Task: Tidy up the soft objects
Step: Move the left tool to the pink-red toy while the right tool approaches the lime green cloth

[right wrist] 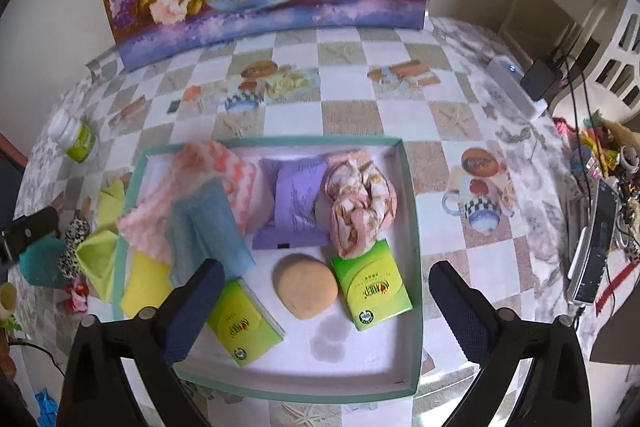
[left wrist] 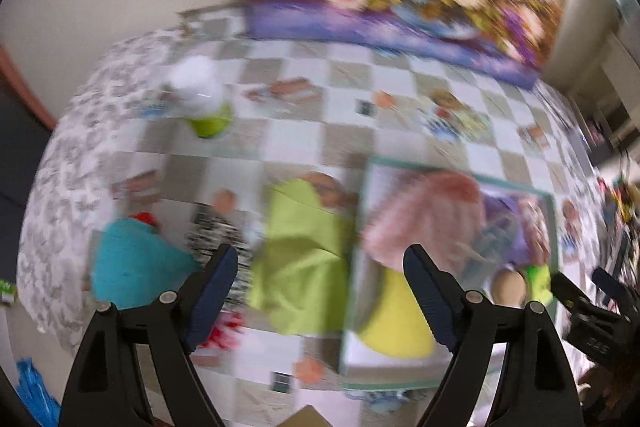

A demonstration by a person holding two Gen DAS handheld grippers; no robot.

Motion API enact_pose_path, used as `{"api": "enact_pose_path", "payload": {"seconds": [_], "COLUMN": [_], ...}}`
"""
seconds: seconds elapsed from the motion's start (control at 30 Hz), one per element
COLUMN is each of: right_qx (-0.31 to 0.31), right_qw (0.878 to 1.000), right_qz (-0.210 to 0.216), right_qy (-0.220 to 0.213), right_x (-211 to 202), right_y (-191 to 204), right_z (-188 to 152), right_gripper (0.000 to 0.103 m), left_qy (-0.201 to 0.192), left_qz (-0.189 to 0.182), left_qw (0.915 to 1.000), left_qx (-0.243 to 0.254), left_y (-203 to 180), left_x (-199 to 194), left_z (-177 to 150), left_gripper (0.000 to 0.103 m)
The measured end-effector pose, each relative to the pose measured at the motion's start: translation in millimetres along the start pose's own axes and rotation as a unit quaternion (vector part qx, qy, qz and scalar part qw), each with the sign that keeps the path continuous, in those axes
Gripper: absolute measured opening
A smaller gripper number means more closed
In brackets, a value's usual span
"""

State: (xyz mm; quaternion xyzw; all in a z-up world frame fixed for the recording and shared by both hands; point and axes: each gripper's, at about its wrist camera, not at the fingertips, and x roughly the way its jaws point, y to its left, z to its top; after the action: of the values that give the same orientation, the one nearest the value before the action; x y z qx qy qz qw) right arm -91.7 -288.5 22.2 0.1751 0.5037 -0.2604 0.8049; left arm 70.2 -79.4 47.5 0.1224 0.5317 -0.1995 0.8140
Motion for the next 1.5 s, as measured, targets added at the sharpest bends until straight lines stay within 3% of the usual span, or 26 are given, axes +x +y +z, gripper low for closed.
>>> {"api": "enact_pose_path", "payload": {"seconds": [0.27, 0.5, 0.73, 0.97, 1.13, 1.33, 1.5], "right_qx": [-0.008, -0.078, -0.131, -0.17, -0.197, -0.211, -0.212], "right_qw": [0.998, 0.993, 0.985, 0.978, 0.974, 0.97, 0.969], "right_qz": [0.032, 0.08, 0.112, 0.117, 0.114, 0.114, 0.117], "right_qy": [-0.059, -0.044, -0.019, 0.014, 0.026, 0.042, 0.052], "right_x": [-33, -26, -6, 16, 28, 43, 53], "right_y": [35, 108, 172, 210, 224, 229, 229], "right_z": [9, 2, -8, -17, -25, -29, -28], "right_gripper": [0.103, 0.103, 0.103, 0.103, 0.103, 0.103, 0.097], "left_qy": [-0.042, -0.032, -0.019, -0.014, -0.011, 0.0, 0.007], "left_qz": [0.059, 0.077, 0.07, 0.036, 0.06, 0.041, 0.046], "left_qw": [0.9938, 0.9875, 0.987, 0.9872, 0.9822, 0.9779, 0.9808], "left_qx": [-0.084, -0.134, -0.144, -0.155, -0.178, -0.205, -0.189], "left_y": [91, 149, 163, 170, 186, 206, 205], "left_x": [-25, -20, -10, -9, -10, 1, 10], "left_z": [7, -1, -5, -15, -37, -72, -93], "left_gripper": [0.085, 0.085, 0.085, 0.085, 0.085, 0.085, 0.085]}}
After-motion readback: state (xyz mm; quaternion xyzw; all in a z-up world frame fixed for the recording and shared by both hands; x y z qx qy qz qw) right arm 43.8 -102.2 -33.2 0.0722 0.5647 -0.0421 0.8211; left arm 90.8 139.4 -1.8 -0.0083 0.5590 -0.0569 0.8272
